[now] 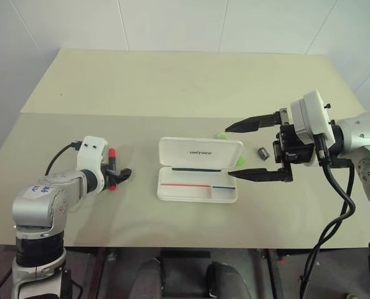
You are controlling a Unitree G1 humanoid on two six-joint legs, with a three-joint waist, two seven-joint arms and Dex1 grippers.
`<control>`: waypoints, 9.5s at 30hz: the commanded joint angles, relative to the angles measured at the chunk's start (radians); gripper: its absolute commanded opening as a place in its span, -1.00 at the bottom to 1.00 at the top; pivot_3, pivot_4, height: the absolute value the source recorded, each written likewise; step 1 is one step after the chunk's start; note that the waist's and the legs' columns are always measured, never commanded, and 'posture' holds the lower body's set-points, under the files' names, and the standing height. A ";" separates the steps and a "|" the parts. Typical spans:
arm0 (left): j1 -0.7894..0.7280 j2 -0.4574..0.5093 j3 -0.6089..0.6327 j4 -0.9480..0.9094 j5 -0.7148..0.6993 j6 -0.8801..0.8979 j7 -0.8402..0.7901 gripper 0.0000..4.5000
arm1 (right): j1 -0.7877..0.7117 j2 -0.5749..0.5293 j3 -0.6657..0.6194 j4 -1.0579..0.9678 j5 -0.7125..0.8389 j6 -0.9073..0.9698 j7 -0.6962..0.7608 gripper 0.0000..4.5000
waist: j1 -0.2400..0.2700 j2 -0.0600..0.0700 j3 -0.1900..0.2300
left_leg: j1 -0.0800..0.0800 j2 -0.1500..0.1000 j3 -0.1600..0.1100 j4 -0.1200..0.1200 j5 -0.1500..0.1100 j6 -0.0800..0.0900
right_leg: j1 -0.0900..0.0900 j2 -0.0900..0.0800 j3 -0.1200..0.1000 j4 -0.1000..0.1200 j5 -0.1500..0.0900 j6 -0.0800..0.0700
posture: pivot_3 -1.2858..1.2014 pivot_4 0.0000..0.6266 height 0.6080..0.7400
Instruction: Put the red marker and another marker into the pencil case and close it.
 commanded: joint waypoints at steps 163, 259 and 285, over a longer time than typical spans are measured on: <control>-0.476 0.219 -0.296 -0.117 -0.114 -0.279 -0.503 1.00 | -0.063 0.303 0.027 0.723 -0.494 -0.014 -0.549 -0.51 | -0.019 0.002 -0.007 | 0.001 0.000 -0.001 0.003 -0.002 0.001 | 0.005 0.001 -0.001 -0.006 0.000 0.000 | 0.03 -0.52 1.00; -0.404 0.253 -0.372 -0.113 -0.188 -0.516 -0.522 1.00 | -0.181 0.146 0.114 0.927 -0.591 -0.107 -0.317 0.99 | -0.026 0.004 -0.006 | 0.000 0.002 0.014 0.000 -0.002 0.001 | -0.010 0.003 0.013 0.003 0.000 0.000 | 0.03 -0.52 1.00; -0.440 0.211 -0.399 -0.161 -0.186 -0.452 -0.546 1.00 | -0.077 0.146 0.052 0.669 -0.499 0.038 -0.269 -0.83 | -0.024 0.004 -0.006 | 0.001 0.002 0.014 0.000 -0.002 0.001 | -0.009 0.003 0.014 0.003 0.000 0.000 | 0.03 -0.52 1.00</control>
